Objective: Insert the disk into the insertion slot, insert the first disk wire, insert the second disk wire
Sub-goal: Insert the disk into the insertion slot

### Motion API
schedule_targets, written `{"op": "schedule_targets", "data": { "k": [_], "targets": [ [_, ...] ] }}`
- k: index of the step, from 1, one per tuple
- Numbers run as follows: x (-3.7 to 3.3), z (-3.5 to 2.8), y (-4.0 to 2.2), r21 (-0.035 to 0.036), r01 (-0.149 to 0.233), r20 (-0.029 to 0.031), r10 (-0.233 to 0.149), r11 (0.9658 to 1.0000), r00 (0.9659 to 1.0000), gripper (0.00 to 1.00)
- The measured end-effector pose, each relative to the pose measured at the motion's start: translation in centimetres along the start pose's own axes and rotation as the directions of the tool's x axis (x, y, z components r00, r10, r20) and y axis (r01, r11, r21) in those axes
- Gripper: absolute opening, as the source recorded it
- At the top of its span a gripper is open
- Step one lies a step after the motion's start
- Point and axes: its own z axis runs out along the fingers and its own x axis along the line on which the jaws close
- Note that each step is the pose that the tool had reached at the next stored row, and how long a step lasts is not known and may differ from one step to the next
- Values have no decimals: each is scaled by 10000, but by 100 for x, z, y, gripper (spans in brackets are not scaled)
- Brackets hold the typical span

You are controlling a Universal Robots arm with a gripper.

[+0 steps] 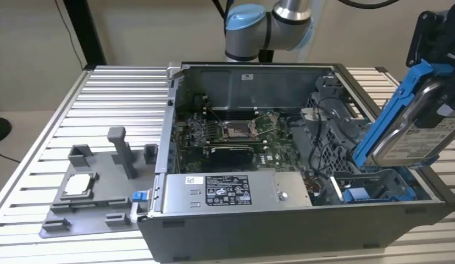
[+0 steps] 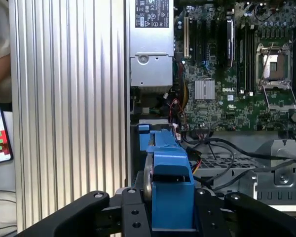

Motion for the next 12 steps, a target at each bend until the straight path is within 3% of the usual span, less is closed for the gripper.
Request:
{"op": "schedule_targets", "data": {
  "k": [12],
  "targets": [
    [0,205,2,-23,13,-3,-13,10000,10000,0]
  ]
}}
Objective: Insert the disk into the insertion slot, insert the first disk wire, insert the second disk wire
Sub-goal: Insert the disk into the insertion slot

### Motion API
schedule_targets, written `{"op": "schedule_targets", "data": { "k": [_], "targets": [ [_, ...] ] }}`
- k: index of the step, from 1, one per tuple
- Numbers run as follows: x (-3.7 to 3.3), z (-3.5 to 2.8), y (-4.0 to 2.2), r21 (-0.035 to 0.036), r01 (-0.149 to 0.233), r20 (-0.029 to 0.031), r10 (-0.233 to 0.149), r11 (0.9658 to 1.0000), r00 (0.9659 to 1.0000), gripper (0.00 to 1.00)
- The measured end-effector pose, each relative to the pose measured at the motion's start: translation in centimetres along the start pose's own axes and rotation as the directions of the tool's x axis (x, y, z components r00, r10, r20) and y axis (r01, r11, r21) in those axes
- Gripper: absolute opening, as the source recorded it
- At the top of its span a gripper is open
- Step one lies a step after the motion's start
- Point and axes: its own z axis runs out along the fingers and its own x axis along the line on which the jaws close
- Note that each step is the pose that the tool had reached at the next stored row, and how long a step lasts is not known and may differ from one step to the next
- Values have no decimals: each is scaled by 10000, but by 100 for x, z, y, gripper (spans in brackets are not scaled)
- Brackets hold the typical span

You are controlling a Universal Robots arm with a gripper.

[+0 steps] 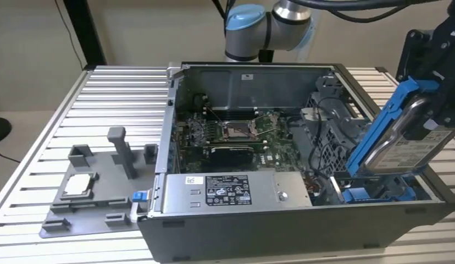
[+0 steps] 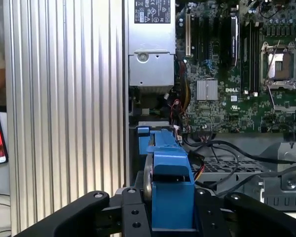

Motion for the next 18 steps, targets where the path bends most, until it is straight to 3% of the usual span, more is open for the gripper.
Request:
{"op": "schedule_targets", "data": {
  "k": [4,8,11,14,18],
  "targets": [
    [1,73,9,0,4,12,-4,10000,10000,0],
    [0,136,25,3,22,120,-22,10000,9999,0],
    [0,170,26,55,46,237,-47,10000,9997,0],
    [3,197,24,148,63,291,-68,9999,9996,0],
    [4,255,24,152,65,317,-70,9999,9995,0]
  ]
}}
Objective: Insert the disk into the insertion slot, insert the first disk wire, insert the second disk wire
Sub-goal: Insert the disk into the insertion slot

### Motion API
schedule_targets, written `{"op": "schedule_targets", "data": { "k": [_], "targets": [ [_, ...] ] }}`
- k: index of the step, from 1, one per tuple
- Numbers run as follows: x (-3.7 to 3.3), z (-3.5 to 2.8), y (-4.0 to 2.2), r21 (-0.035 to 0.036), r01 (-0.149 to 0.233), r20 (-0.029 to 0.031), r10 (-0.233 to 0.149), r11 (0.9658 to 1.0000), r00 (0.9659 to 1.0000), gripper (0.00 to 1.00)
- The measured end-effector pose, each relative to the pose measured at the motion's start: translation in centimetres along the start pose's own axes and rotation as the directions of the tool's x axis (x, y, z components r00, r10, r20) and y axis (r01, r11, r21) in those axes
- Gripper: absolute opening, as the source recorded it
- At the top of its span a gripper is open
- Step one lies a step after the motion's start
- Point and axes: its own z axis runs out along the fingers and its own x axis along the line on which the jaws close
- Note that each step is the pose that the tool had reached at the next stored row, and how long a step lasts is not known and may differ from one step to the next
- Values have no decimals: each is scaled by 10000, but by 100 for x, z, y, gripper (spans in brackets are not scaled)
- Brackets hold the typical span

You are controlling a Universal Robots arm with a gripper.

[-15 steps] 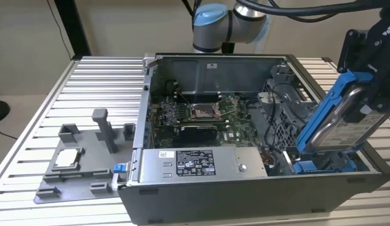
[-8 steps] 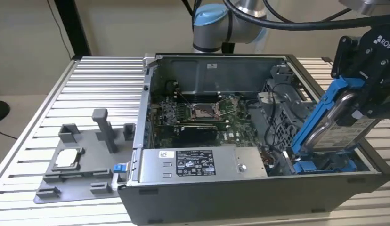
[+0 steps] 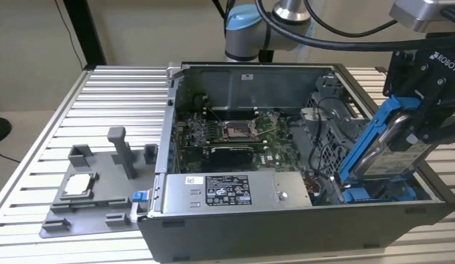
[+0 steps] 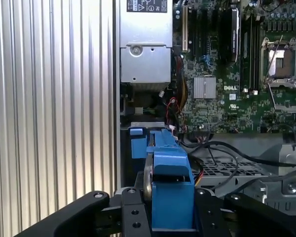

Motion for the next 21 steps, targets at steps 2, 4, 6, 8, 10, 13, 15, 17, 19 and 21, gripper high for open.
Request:
{"op": "schedule_targets", "data": {
  "k": [2,4,6,8,10,13,15,17,19,21],
  "targets": [
    [1,25,-1,0,1,11,-1,10000,10000,0],
    [1,44,-1,0,1,19,-1,10000,10000,0],
    [2,59,-1,-1,1,27,-1,10000,10000,0],
    [2,69,-2,-1,1,33,-1,10000,10000,0],
    [2,78,-2,-1,1,37,-1,10000,10000,0],
    [3,98,-3,-1,1,39,-1,10000,10000,0],
    [4,115,-3,-1,1,39,-1,10000,10000,0],
    [4,136,-4,-1,1,39,-1,10000,10000,0],
    [5,157,-4,-1,1,36,-1,10000,10000,0],
    [5,182,-5,-1,1,39,-1,10000,10000,0]
  ]
}}
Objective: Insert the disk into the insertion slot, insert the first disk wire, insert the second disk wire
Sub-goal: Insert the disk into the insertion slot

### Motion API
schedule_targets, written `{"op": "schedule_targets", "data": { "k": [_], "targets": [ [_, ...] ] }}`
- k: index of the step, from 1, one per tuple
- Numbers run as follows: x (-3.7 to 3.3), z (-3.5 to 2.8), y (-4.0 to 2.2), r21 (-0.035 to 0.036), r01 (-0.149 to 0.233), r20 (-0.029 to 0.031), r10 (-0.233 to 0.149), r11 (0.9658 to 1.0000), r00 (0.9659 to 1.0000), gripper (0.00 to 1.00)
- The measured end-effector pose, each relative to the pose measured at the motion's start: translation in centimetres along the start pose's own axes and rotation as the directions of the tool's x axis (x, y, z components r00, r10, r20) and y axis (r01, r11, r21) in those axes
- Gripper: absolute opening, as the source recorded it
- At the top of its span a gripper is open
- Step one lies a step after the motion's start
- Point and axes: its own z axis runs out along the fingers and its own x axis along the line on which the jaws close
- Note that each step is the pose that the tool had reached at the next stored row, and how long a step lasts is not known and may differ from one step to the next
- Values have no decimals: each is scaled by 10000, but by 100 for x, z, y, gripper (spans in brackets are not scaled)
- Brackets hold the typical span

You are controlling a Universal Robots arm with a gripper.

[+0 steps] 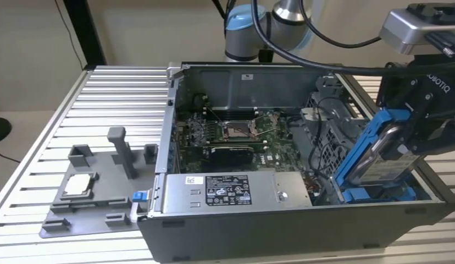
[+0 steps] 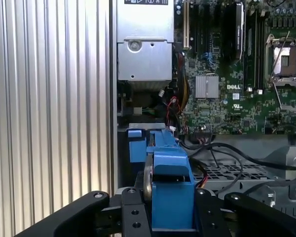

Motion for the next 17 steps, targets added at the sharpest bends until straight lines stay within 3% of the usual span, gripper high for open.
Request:
{"op": "schedule_targets", "data": {
  "k": [6,12,13,17],
  "targets": [
    [1,58,-2,-2,0,-1,0,10000,10000,0],
    [2,61,-1,-75,-4,-2,4,10000,10000,0],
    [2,61,-1,-84,-4,-3,4,10000,10000,100],
    [2,61,-1,-130,-5,-3,5,9999,10000,100]
  ]
}}
